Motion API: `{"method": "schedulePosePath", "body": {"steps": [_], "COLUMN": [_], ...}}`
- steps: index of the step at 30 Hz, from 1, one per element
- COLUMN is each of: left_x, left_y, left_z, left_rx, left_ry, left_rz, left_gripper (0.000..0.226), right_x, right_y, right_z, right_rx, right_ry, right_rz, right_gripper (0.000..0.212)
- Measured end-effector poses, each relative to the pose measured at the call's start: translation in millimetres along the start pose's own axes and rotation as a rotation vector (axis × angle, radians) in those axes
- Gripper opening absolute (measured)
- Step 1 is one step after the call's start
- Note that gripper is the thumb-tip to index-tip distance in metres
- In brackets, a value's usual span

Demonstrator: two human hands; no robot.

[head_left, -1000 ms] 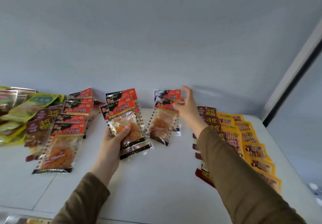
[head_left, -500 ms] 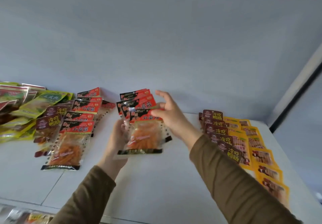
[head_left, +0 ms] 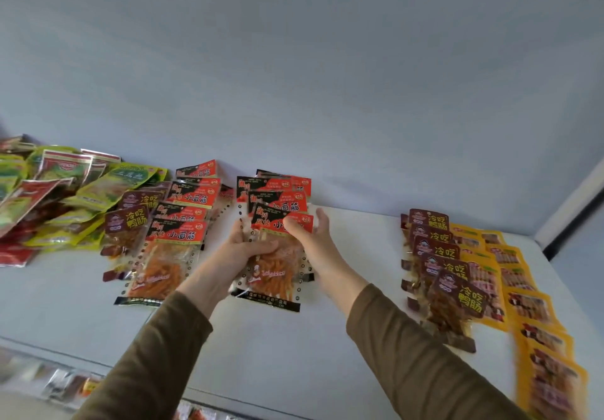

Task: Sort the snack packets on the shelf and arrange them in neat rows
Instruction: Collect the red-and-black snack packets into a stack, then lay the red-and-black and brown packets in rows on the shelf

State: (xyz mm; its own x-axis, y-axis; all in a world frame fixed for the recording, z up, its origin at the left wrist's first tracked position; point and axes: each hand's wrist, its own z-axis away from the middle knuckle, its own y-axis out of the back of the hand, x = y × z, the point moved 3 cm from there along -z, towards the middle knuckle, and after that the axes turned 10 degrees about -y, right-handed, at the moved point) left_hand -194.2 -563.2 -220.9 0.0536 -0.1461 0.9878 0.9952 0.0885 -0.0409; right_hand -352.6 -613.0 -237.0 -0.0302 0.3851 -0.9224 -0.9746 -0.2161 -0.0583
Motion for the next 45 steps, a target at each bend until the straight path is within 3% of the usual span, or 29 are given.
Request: {"method": "schedulePosePath", "body": {"steps": [4,7,10,13,18,21,24,28,31,38,42,45], "left_x": [18.2,26.8,31.2,26.7,13.9,11.9,10.4,7.8,15.3,19.8,2.3,-14.5], "left_y": [18.9,42.9,53.1,55.9,55.5,50.2,48.9,45.8,29.5,-79.1,-143.6,-189.3], "left_z": [-10.7,-20.5,-22.8,-25.2,-23.1,-21.9,-23.3,-17.9,-12.1,3.1,-2.6,-18.2], "left_rx": [-0.045,-0.046,-0.073,-0.068,-0.071,-0.032,0.108,0.196,0.252,-0.001,-0.183,-0.286], "left_ry": [0.008,0.027,-0.019,-0.116,-0.137,-0.211,-0.245,-0.216,-0.353,-0.565,-0.586,-0.471], "left_rz": [-0.144,-0.219,-0.316,-0.381,-0.422,-0.541,-0.666,-0.849,-0.918,-0.855,-0.815,-0.753], "left_gripper": [0.056,0.047,0.065,0.069,0.099,0.096,0.092,0.107,0.102,0.08,0.078,0.08], "right_x": [7.2,5.1,4.9,6.5,18.3,19.1,15.7,10.2,3.5,-16.5,-0.2,11.7], "right_y": [-24.8,-43.1,-56.1,-60.3,-61.2,-77.1,-87.6,-66.4,-33.3,76.7,146.0,192.4], "right_z": [-16.5,-26.6,-29.8,-27.3,-14.5,-7.1,-4.2,10.6,29.3,95.5,124.3,136.7], "right_rx": [-0.042,-0.03,-0.007,0.035,0.035,0.018,-0.018,0.003,0.076,0.327,0.431,0.548], "right_ry": [-0.017,-0.001,0.017,0.085,0.137,0.134,0.117,0.06,0.072,0.398,0.292,0.163], "right_rz": [-0.138,-0.263,-0.198,-0.042,-0.064,-0.079,-0.084,-0.016,0.061,0.413,0.673,0.924], "right_gripper": [0.065,0.055,0.055,0.049,0.035,0.04,0.042,0.056,0.066,0.046,0.058,0.082]}}
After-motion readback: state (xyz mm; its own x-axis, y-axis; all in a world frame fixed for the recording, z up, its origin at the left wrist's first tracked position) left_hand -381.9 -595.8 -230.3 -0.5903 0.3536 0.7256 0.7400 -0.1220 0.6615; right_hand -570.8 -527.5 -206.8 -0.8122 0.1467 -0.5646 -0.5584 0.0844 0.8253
